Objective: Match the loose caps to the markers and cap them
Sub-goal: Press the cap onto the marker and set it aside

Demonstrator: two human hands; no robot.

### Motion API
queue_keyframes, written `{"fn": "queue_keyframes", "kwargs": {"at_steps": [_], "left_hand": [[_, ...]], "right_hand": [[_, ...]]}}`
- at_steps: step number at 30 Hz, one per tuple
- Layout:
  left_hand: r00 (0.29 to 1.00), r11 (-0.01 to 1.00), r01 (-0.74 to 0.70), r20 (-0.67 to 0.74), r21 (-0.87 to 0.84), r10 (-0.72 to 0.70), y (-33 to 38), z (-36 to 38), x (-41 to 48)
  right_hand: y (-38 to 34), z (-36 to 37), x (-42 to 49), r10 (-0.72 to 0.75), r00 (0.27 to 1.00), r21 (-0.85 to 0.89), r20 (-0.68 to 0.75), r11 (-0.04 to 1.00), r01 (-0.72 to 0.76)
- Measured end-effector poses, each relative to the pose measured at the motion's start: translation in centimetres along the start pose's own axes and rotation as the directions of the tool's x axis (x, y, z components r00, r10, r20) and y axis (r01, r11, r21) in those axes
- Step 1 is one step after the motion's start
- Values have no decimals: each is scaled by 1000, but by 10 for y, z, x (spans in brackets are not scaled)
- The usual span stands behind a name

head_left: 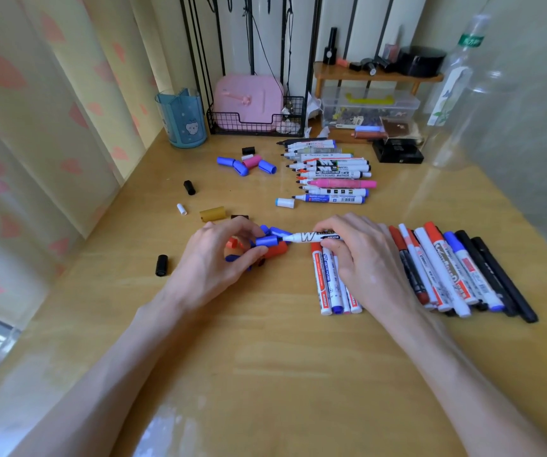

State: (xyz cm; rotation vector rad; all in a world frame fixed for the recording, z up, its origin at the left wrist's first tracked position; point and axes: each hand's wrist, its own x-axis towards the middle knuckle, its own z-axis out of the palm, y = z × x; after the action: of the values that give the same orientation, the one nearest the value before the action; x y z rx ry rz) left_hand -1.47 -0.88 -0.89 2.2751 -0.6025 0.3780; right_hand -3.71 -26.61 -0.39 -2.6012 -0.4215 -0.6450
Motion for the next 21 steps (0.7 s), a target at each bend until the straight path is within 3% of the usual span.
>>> {"fn": "queue_keyframes", "kwargs": {"at_steps": [14, 18, 21], "left_hand": [[999, 999, 22, 39, -49, -20, 2, 2, 0], [992, 1000, -21, 122, 13, 19, -3, 7, -1], [994, 998, -62, 88, 31, 59, -3, 7, -1]], "right_hand": [[-2, 3, -2, -51, 998, 86, 28, 995, 49], [-5, 8, -3, -93, 995, 90, 32, 992, 90], [-4, 9, -3, -92, 996, 115, 16, 989, 90]]}}
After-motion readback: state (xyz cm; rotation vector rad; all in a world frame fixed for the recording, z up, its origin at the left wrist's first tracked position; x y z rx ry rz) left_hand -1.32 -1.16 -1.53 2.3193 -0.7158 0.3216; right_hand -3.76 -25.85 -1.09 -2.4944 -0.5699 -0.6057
